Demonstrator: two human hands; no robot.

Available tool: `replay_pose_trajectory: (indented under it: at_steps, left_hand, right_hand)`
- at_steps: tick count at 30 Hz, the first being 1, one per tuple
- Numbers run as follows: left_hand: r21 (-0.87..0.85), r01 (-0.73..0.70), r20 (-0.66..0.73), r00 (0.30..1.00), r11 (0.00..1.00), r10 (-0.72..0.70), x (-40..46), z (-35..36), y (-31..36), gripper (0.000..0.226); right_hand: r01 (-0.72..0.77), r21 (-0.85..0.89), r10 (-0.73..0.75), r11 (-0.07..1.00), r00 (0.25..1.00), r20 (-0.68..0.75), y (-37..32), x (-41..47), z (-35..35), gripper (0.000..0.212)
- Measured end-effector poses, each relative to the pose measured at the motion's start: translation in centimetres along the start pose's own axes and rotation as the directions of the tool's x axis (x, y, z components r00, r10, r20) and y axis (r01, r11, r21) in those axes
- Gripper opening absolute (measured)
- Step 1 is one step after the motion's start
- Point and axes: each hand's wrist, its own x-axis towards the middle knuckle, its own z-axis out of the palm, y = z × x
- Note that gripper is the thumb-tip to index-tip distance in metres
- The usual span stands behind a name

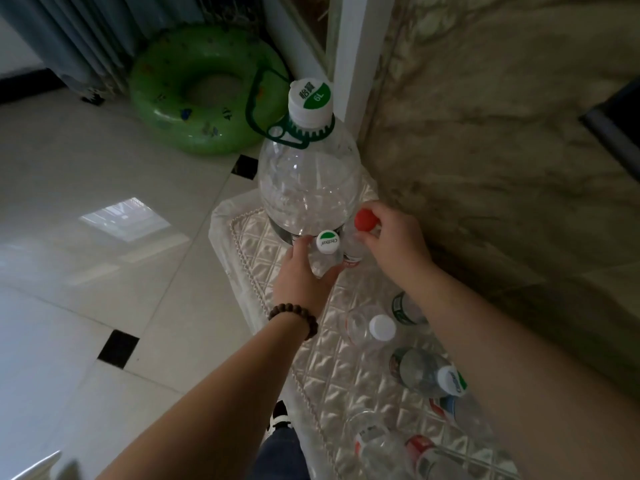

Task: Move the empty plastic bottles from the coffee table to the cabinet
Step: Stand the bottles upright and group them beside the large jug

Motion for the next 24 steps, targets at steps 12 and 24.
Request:
replay_pose_trajectory:
  at_steps: [12,24]
  left_hand:
    - [0.1,-0.07,-0.122,0.989,0.993,0.082,-5.4,-2.3,-0.5,0.058]
    - [0.098,-0.112,0.171,0.981,0.989,0.094,-10.8,3.5,1.1,0.084]
  right_hand:
    - [0.021,0.141,-0.019,0.99,1.0,-0.017,2.3,-5.0,-4.2,0.051]
    - [-0.106,0.057,0.108,0.993,0.994,-0.019,8.9,-10.8,-6.3,0.07]
